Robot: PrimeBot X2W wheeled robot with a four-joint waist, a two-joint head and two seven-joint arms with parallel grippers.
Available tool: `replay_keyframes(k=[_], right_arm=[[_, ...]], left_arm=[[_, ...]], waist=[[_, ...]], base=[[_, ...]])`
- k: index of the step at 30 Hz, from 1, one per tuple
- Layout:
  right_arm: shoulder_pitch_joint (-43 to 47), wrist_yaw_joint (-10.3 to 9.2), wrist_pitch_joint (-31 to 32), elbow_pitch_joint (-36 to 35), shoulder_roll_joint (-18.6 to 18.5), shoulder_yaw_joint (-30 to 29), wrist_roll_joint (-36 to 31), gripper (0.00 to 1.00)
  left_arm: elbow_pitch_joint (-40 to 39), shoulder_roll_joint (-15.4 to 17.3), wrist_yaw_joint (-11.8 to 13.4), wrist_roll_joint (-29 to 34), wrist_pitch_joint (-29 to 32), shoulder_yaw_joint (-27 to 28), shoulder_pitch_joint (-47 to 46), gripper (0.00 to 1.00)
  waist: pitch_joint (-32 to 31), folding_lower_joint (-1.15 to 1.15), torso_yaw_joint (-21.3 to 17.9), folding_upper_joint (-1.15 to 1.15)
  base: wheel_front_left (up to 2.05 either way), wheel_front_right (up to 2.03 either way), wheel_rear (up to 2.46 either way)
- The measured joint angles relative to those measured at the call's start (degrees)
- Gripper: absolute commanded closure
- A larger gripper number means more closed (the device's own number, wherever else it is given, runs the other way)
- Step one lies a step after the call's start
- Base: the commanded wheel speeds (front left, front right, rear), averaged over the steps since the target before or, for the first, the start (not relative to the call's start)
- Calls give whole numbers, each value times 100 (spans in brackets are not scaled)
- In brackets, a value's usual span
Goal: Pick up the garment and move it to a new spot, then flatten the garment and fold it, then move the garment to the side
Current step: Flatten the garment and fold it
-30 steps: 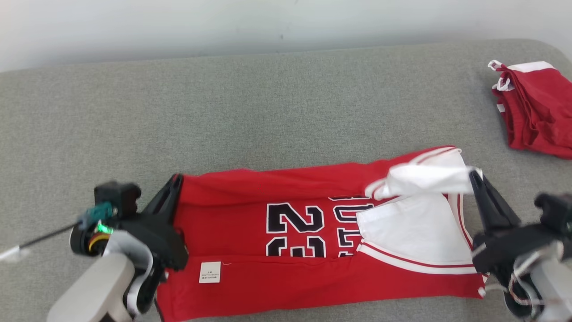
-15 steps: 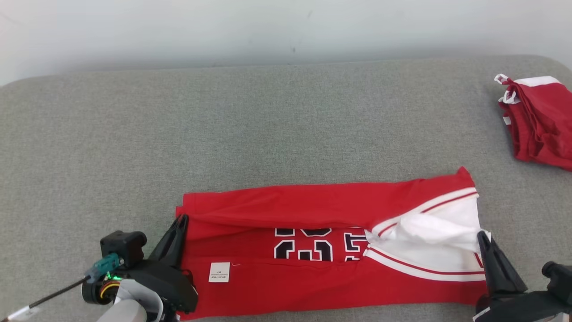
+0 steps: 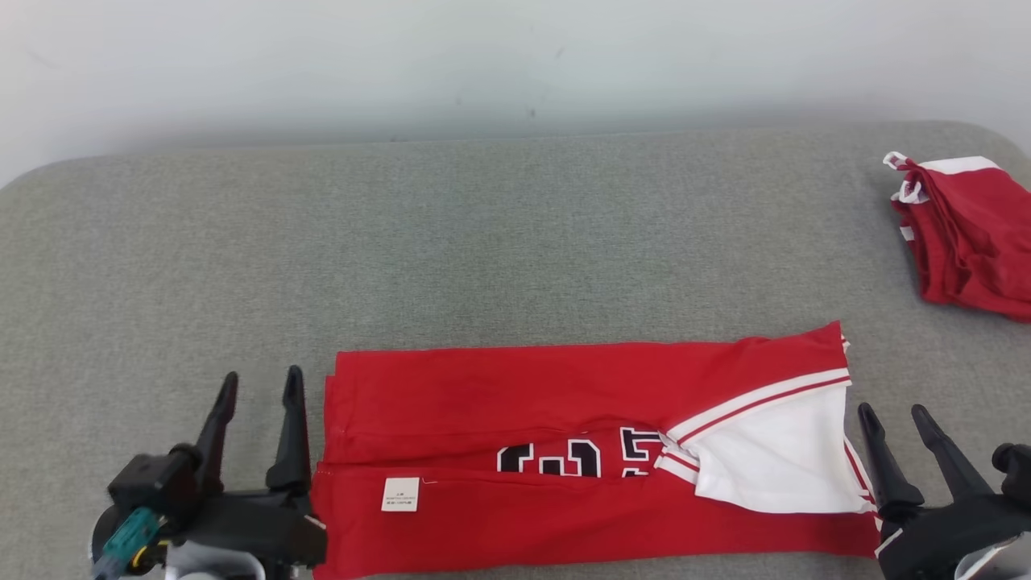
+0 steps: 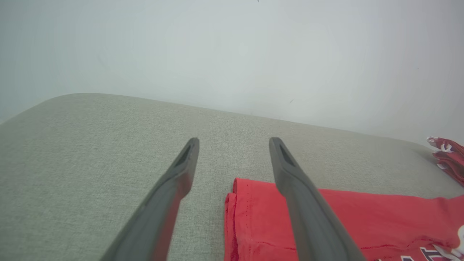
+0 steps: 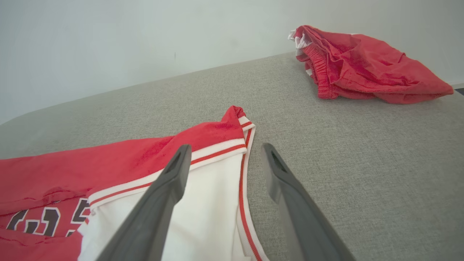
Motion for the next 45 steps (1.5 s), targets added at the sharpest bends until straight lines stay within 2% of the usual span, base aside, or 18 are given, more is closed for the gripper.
replay_keyframes(k=[7,14,18,23,25,26,27,34,41,45], right_arm=[[-381,0,437,710,-89,108,-112,0],[-675,0,748,1508,-64,334,-166,0],[-836,0,795,1947,-47,437,-168,0],[-1079,0,907,2509,-31,589,-109,0],[-1141,0,999,2601,-35,676,-49,60],[-1166,-1,1023,2630,-32,700,19,97],[-1185,-1,1050,2652,-34,724,87,100],[-1290,8,934,2881,-162,788,335,100],[-1293,3,728,3167,-942,434,399,100],[-1284,2,719,3114,-1127,387,430,100]], left_arm=[[-632,-587,-230,1288,1,1087,615,0],[-883,-1194,-508,2002,1,1778,1178,0],[-822,-1291,-728,2334,1,1933,1339,0],[-814,-1433,-889,2531,0,2116,1413,0],[-794,-1450,-937,2586,0,2172,1415,0],[-770,-1458,-959,2592,0,2196,1415,0],[-743,-1460,-981,2646,1,2209,1416,0],[-703,-1491,-1033,2786,0,2252,1500,0],[-682,-1500,-1065,2793,0,2314,1524,0],[-689,-1501,-1060,2782,0,2323,1558,0]], waist=[[-40,0,142,0],[-106,0,302,1],[-122,0,375,1],[-130,0,462,0],[-134,0,490,0],[-136,0,501,0],[-139,0,509,0],[-224,0,462,0],[-374,0,347,1],[-424,0,258,0]], base=[[0,0,0],[0,0,0],[0,0,0],[0,0,0],[0,0,0],[0,0,0],[0,0,0],[0,0,0],[0,0,0],[0,0,0]])
